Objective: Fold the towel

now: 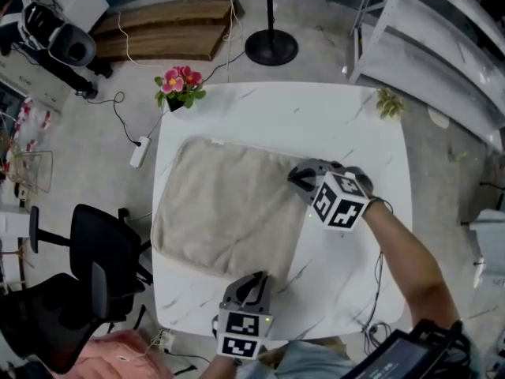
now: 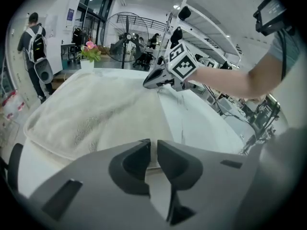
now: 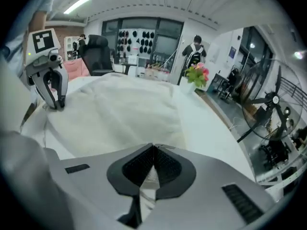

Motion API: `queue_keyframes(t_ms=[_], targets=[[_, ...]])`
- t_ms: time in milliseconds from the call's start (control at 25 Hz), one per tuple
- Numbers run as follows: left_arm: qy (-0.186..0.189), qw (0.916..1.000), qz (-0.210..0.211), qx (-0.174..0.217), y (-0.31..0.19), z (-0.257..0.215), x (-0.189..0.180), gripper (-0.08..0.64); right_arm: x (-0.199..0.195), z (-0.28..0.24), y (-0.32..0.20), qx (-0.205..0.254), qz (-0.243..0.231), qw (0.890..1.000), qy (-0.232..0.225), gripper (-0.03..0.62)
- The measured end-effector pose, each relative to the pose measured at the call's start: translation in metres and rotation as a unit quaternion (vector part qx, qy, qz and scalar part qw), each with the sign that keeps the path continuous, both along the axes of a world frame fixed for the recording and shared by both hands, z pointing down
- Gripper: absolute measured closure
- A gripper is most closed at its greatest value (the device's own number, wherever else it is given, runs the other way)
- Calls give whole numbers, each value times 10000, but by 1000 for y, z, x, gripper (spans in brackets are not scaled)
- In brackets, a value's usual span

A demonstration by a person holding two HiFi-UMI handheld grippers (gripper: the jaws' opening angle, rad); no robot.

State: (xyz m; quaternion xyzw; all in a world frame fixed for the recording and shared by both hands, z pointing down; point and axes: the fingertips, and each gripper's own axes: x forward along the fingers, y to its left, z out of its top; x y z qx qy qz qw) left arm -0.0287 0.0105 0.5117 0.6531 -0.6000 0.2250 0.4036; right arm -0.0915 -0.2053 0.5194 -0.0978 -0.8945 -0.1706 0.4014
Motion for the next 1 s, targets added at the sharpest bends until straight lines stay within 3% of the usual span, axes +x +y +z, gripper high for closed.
queue_keyframes(t_ms=[240,400,720,1000], targets=[[141,9983,523,-214,7,11,53,520,32,8,-4,-205,-128,9993,295,577],[442,9945,925,-204,5,16,102,520,72,14,-7,-241,-174,9981,535,577],[991,9729,2082,-153,-1,16,218,520,176,18,-17,-315,75,9958,855,577],[1394,9579,2503,-167,-7,10,274,518,235,17,-23,-436,572,9939,834,577]])
